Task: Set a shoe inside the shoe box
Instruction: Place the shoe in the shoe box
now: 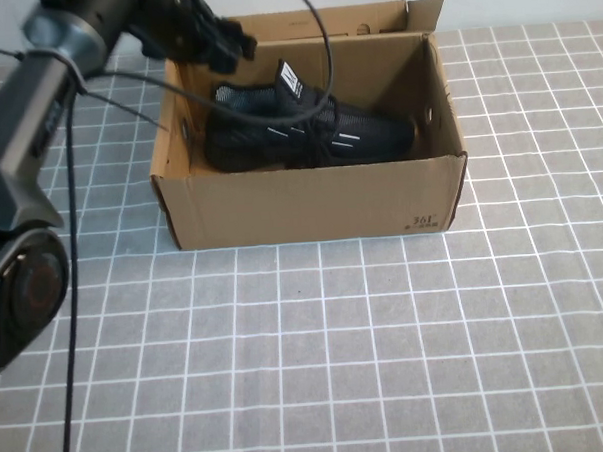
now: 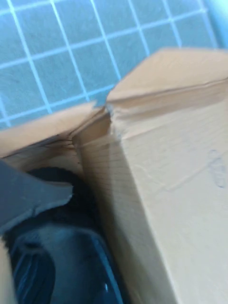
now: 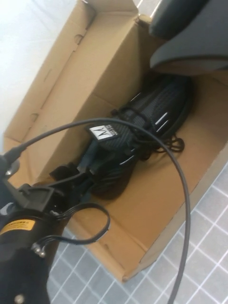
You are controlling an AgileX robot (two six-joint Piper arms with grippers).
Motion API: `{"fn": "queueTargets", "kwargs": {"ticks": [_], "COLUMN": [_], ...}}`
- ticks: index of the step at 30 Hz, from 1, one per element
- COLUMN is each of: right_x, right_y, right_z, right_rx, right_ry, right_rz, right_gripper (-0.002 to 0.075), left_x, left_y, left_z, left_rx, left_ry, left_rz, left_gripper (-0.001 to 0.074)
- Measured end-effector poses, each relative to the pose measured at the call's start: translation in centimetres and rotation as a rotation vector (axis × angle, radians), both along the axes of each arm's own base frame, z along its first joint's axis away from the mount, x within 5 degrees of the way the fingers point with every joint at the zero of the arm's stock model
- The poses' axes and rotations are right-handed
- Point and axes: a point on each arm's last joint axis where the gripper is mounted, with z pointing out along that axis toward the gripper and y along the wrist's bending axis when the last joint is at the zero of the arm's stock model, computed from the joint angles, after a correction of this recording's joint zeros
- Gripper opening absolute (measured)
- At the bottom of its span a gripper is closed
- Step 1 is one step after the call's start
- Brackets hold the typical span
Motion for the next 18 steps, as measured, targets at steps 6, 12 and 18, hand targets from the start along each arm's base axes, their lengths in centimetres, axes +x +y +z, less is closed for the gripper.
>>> {"fn": "queueTargets", "kwargs": {"ticks": [6,12,18], "right_x": [-2.9,-6.0,-9.4], "right_y": [-1.2,-3.0,-4.9], "right_z": [2.9,5.5,5.6], "right_rx": [0.079,0.153,0.171], "right_ry": [-0.045,-0.09,-0.044], "right_rz": [0.036,0.033,0.031], "right_gripper": [0.005,0.0047,-0.0001], "left_x": [-2.1,-4.3,-8.4], "left_y": [0.8,1.6,3.0], "left_z": [4.3,8.5,14.9], "left_rx": [-0.008,-0.025,-0.073], "left_ry": [0.034,-0.024,-0.15], "left_rz": [0.034,0.039,0.037], "left_gripper": [0.0347,0.0057,0.0004]}}
